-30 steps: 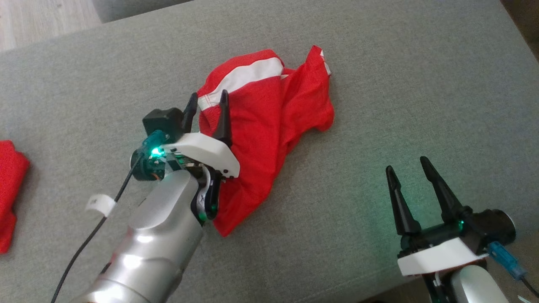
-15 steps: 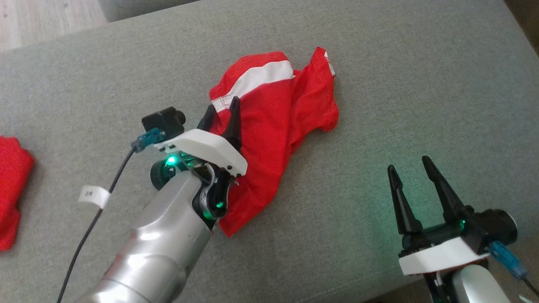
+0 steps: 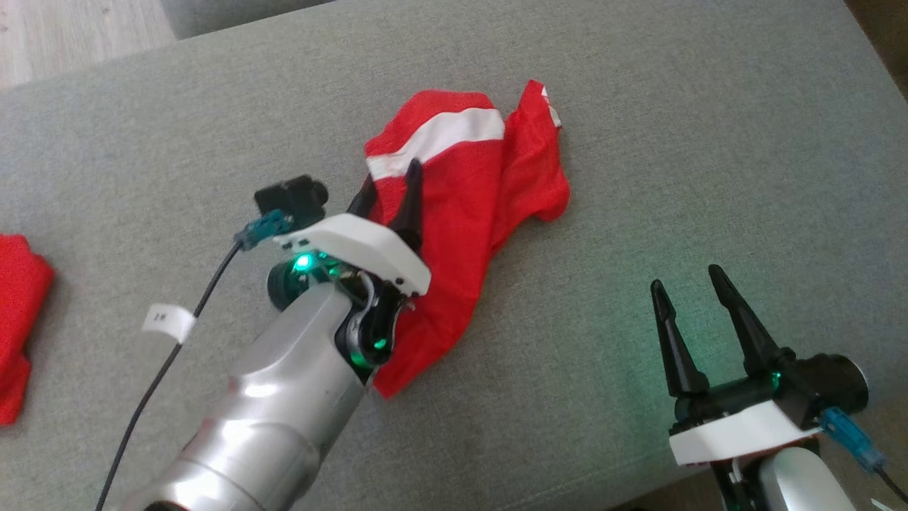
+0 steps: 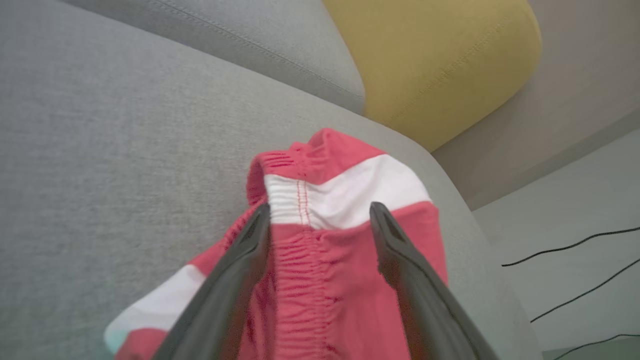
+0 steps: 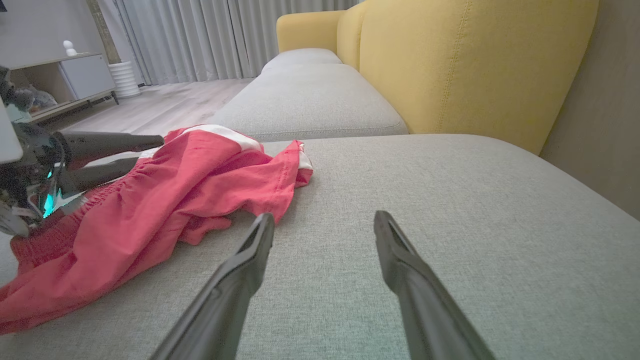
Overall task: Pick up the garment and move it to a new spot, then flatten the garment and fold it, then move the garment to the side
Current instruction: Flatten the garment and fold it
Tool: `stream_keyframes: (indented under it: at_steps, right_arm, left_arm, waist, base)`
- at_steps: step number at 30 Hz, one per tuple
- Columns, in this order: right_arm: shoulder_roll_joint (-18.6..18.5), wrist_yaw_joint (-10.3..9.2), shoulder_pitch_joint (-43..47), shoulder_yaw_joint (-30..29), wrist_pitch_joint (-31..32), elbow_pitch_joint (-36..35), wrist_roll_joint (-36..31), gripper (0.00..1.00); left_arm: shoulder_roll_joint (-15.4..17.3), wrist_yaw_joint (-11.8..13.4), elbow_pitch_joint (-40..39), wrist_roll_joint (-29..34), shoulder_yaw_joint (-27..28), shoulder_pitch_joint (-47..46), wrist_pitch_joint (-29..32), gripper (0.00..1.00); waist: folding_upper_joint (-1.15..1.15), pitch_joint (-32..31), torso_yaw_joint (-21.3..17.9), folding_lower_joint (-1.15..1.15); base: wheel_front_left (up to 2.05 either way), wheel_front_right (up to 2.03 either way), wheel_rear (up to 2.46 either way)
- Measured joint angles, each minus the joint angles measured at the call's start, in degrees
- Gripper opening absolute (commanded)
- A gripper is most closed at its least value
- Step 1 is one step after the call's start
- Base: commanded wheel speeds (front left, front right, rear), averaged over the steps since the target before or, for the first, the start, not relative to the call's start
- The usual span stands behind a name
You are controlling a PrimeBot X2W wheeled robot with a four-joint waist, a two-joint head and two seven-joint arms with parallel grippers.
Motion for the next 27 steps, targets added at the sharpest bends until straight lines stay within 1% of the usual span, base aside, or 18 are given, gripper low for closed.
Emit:
stream_keyframes:
  at_steps: [4, 5, 6, 9, 13, 17, 19, 20, 27]
  right_arm:
    - [0.25, 0.00, -0.03, 0.13, 0.00, 0.10, 0.00, 1.00]
    - [0.31, 0.00, -0.03, 0.15, 0.00, 0.13, 0.00, 1.00]
    - [0.36, 0.00, -0.03, 0.20, 0.00, 0.18, 0.00, 1.00]
    - [0.54, 0.00, -0.05, 0.40, 0.00, 0.34, 0.00, 1.00]
    - [0.67, 0.00, -0.05, 0.51, 0.00, 0.56, 0.00, 1.00]
    - [0.85, 0.00, -0.04, 0.91, 0.00, 0.92, -0.01, 1.00]
    - [0.96, 0.00, -0.03, 1.55, 0.00, 1.12, -0.01, 1.00]
    - [1.30, 0.00, 0.00, 2.16, 0.00, 1.26, -0.01, 1.00]
    - [2.33, 0.00, 1.14, 3.57, 0.00, 2.02, 0.01, 1.00]
  left_arm:
    - [-0.02, 0.01, -0.65, 0.00, -1.41, -1.67, -0.64, 1.00]
    - [-0.02, 0.02, -0.65, 0.00, -1.49, -1.93, -0.79, 0.89]
    - [-0.02, 0.02, -0.60, 0.00, -1.67, -2.09, -0.79, 0.62]
    - [-0.01, -0.25, -0.31, 0.00, -2.63, -2.15, -0.79, 0.00]
    - [0.00, -1.76, -0.32, 0.01, -4.05, -2.21, -0.71, 0.00]
    - [0.04, -3.32, -1.00, 0.20, -6.66, -2.95, -0.55, 0.00]
    - [0.10, -4.04, -1.89, 0.33, -8.25, -4.13, 0.79, 0.00]
    - [0.07, -4.57, -2.90, 0.34, -9.40, -6.16, 2.13, 0.00]
    - [0.03, -4.52, -5.01, 0.58, -11.00, -16.34, 6.17, 0.00]
  waist:
    - [0.00, 0.04, -0.18, 0.00]
    - [0.00, 0.03, -0.26, 0.00]
    - [0.00, 0.01, -0.36, 0.00]
    - [0.00, -0.13, -0.67, 0.00]
    - [0.00, -0.85, -1.10, 0.00]
    - [0.00, -2.25, -1.83, 0.00]
    - [0.00, -3.10, -2.51, 0.00]
    - [0.00, -3.94, -3.49, 0.00]
    - [0.00, -7.58, -7.94, 0.00]
  base:
    - [0.00, 0.00, 0.00]
    - [0.00, 0.00, 0.00]
    - [0.00, 0.00, 0.00]
    - [0.00, 0.00, 0.00]
    - [0.00, 0.00, 0.00]
    - [0.00, 0.00, 0.00]
    - [0.00, 0.00, 0.00]
    - [0.00, 0.00, 0.00]
    - [0.00, 0.00, 0.00]
